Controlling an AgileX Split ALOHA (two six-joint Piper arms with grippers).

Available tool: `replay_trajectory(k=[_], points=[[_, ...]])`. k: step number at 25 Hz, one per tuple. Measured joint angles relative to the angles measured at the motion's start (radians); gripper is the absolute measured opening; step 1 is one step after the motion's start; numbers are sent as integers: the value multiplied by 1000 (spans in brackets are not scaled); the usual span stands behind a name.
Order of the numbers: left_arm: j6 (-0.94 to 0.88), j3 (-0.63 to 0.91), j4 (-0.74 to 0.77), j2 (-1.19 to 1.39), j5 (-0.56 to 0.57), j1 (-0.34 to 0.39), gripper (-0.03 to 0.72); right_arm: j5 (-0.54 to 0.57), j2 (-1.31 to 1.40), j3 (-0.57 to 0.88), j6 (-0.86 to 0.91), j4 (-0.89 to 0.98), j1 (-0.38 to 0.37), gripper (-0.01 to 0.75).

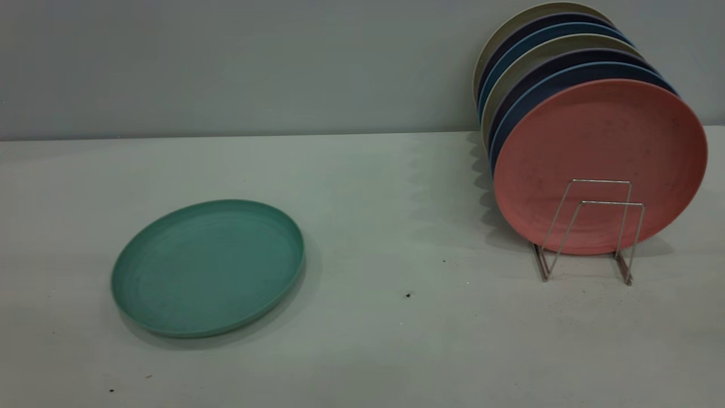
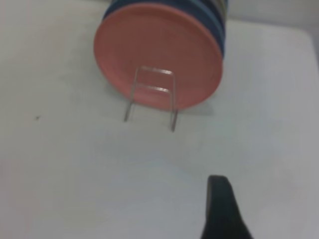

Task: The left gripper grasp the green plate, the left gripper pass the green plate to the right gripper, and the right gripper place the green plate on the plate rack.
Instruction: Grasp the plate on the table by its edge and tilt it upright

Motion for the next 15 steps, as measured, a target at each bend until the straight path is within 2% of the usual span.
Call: replay_trajectory(k=[4, 9, 12, 15], points=[[245, -42, -237, 290, -109, 0, 474, -66, 141, 0, -33, 60, 0, 480], [575, -202, -595, 651, -137, 1, 474, -103, 247, 0, -72, 114, 0, 480], [626, -324, -649, 846, -124, 35, 474, -109, 276, 0, -83, 135, 0, 480], [634, -419, -658, 1024, -111, 111, 474, -111, 283, 0, -88, 140, 0, 480]])
